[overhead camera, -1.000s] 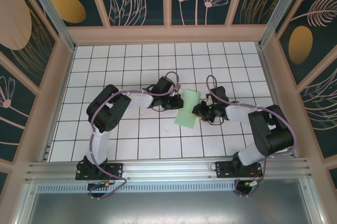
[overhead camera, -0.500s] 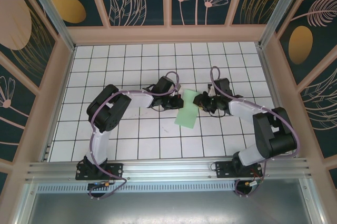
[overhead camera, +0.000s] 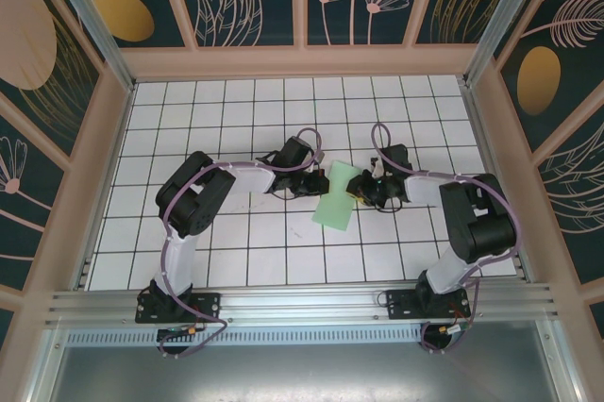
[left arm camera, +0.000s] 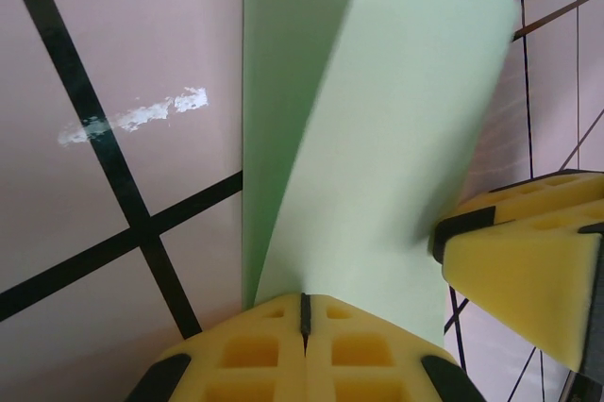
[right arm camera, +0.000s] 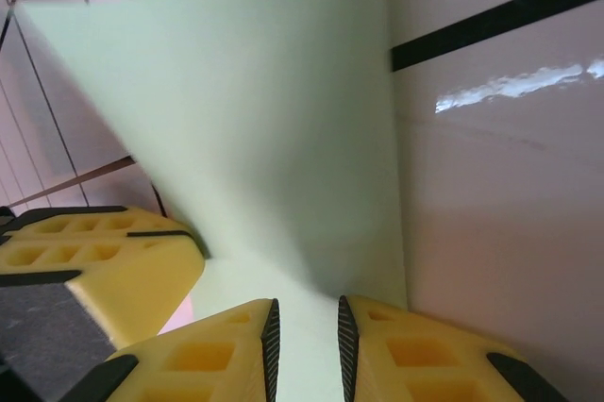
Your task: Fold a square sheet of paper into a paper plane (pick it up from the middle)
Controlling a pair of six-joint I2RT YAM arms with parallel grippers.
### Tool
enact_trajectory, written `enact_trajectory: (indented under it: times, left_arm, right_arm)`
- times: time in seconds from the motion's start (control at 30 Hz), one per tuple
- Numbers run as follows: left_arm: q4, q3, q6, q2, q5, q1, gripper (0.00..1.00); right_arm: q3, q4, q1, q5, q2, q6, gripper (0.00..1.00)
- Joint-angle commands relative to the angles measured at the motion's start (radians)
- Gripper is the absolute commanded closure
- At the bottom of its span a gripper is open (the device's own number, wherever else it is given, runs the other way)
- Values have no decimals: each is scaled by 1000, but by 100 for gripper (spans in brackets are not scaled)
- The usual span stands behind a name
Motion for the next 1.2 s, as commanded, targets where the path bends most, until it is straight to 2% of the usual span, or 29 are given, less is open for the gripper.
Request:
enact_trajectory:
  times: [0.0,0.1,0.37,0.63,0.9,1.0,1.17]
  left_arm:
    - [-102,-17,26,71,-48,-6,100]
    - [-105,-15,30,71,-51,-5,100]
    - [-108,-18,32,67,-54,-6,100]
    - [-111,-9,32,70,-52,-6,100]
    - [-113,-9,31,68,-56,-6,100]
    - [-116,-3,30,64,-62,-5,100]
    - [-122,-8,34,63,-65,-6,100]
  right_arm:
    - [-27,4,-10,36,35,-26,72]
    - [-32,2,-10,29,26,-5,72]
    - [56,-43,-9,4,-113,3,71]
    - [107,-44,-10,12,0,-22,71]
    - [64,-4,-17,53,84,-24,71]
    - [66,-32,-18,69,77,-14,71]
    - [119,-65,-18,20,-6,-24,70]
